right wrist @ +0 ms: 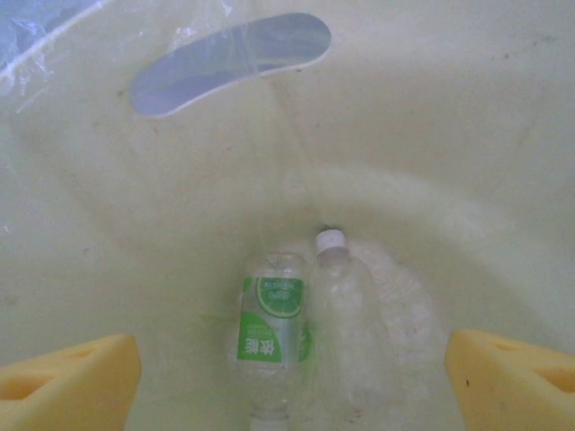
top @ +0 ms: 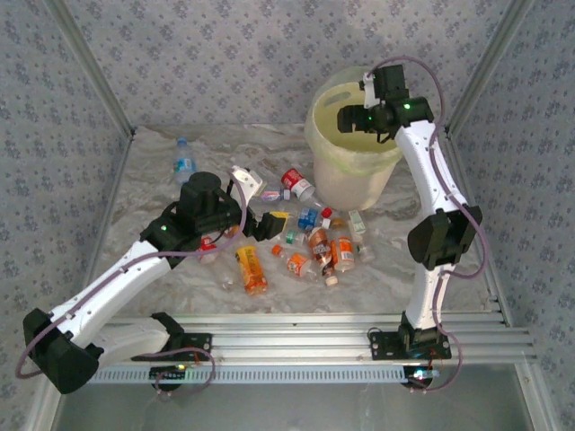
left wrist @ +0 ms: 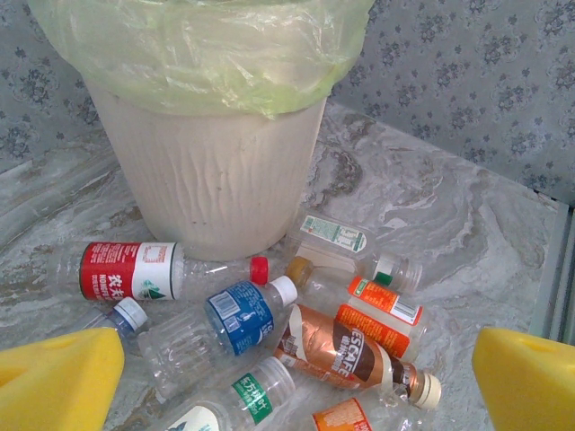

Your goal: Put the plastic bottles in the bin

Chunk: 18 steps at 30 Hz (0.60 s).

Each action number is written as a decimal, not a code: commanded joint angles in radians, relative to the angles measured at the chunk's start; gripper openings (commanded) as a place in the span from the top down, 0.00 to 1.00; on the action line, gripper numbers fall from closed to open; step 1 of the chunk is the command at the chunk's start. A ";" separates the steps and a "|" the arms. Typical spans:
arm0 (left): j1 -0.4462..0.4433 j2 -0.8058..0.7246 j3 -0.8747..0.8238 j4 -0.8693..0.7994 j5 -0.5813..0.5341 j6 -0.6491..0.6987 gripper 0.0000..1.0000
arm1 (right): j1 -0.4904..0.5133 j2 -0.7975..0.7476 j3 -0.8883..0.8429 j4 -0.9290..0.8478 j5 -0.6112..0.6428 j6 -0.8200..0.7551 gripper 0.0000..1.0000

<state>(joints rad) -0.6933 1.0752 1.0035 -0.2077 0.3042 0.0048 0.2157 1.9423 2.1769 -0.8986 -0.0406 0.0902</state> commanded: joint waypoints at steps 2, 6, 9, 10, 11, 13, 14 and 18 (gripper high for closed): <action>0.007 -0.024 0.046 -0.048 0.048 0.068 0.01 | 0.022 -0.145 -0.058 0.021 0.043 -0.056 0.10; 0.007 -0.031 0.081 -0.111 0.087 0.091 0.00 | 0.066 -0.251 -0.142 0.027 0.110 -0.092 0.10; 0.007 -0.032 0.116 -0.164 0.136 0.077 0.00 | 0.117 -0.353 -0.235 0.042 0.168 -0.116 0.10; 0.005 -0.030 0.127 -0.192 0.150 0.075 0.00 | 0.133 -0.387 -0.271 0.046 0.176 -0.121 0.10; 0.005 -0.031 0.139 -0.226 0.167 0.075 0.00 | 0.155 -0.429 -0.309 0.046 0.184 -0.122 0.11; 0.003 -0.036 0.150 -0.287 0.199 0.079 0.00 | 0.198 -0.499 -0.374 0.038 0.176 -0.122 0.12; 0.002 -0.041 0.151 -0.316 0.212 0.084 0.00 | 0.228 -0.536 -0.409 0.035 0.175 -0.122 0.12; -0.011 -0.091 0.129 -0.395 0.206 0.075 0.01 | 0.332 -0.643 -0.529 0.013 0.151 -0.097 0.13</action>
<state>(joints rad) -0.6949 1.0313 1.1210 -0.4957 0.4686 0.0700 0.4915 1.3510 1.7123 -0.8600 0.1089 -0.0044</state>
